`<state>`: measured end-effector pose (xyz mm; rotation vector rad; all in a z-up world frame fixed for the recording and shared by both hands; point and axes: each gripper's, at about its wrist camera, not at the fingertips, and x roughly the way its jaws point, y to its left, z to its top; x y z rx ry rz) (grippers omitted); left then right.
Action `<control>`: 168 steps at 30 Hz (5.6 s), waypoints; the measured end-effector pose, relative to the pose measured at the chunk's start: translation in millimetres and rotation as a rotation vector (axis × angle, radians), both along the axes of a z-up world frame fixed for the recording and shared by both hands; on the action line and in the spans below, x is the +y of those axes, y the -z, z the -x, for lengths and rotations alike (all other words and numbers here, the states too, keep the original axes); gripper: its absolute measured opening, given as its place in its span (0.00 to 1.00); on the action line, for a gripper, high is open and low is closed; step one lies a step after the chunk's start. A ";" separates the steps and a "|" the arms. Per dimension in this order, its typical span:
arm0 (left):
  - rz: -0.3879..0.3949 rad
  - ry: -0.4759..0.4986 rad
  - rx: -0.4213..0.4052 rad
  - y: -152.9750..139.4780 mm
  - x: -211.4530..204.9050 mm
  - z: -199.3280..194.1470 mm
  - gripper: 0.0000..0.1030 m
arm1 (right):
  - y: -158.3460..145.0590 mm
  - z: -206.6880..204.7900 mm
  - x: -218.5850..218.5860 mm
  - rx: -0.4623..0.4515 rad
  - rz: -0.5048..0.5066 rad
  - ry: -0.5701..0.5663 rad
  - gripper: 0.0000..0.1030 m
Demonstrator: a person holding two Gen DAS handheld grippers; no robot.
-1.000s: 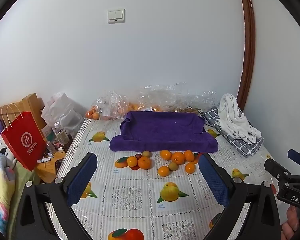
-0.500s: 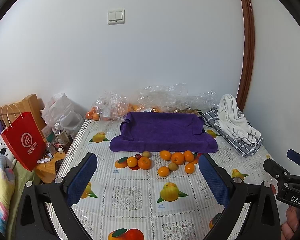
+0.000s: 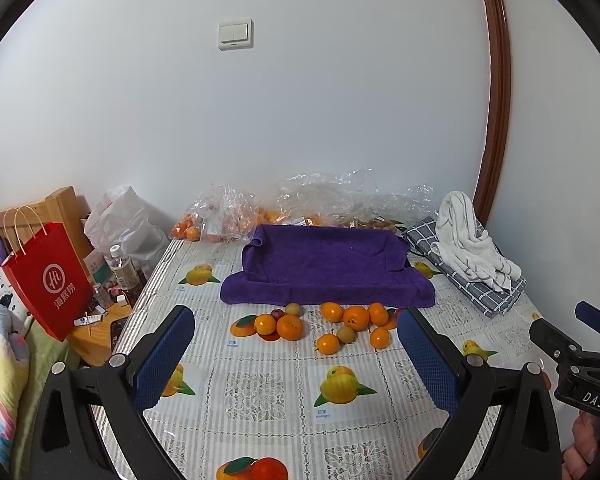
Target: Organize fruits
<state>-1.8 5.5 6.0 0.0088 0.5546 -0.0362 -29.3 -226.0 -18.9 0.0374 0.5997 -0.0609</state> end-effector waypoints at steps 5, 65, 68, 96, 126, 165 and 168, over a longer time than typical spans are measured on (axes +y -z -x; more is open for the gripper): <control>0.003 -0.001 0.000 1.1 0.6 -0.1 0.99 | 0.5 0.3 0.8 0.002 0.000 -0.002 1.00; -0.017 -0.070 0.058 62.1 35.5 -50.8 0.99 | 53.2 -60.1 24.1 0.048 0.074 -0.057 1.00; 0.006 -0.077 0.111 83.5 48.7 -69.5 0.99 | 76.5 -78.8 23.1 0.060 0.066 -0.063 1.00; 0.062 -0.110 0.366 205.1 92.3 -149.0 0.76 | 187.4 -181.9 68.8 0.281 -0.038 -0.186 0.53; 0.187 0.122 0.321 204.2 65.4 -192.5 0.31 | 182.2 -170.7 33.4 0.210 -0.010 -0.217 0.34; 0.293 0.018 0.106 157.8 101.2 -171.5 0.31 | 115.6 -175.0 14.1 0.068 -0.037 -0.161 0.34; 0.296 0.030 0.084 132.3 99.7 -179.4 0.31 | 94.5 -191.3 12.9 0.042 -0.061 -0.162 0.34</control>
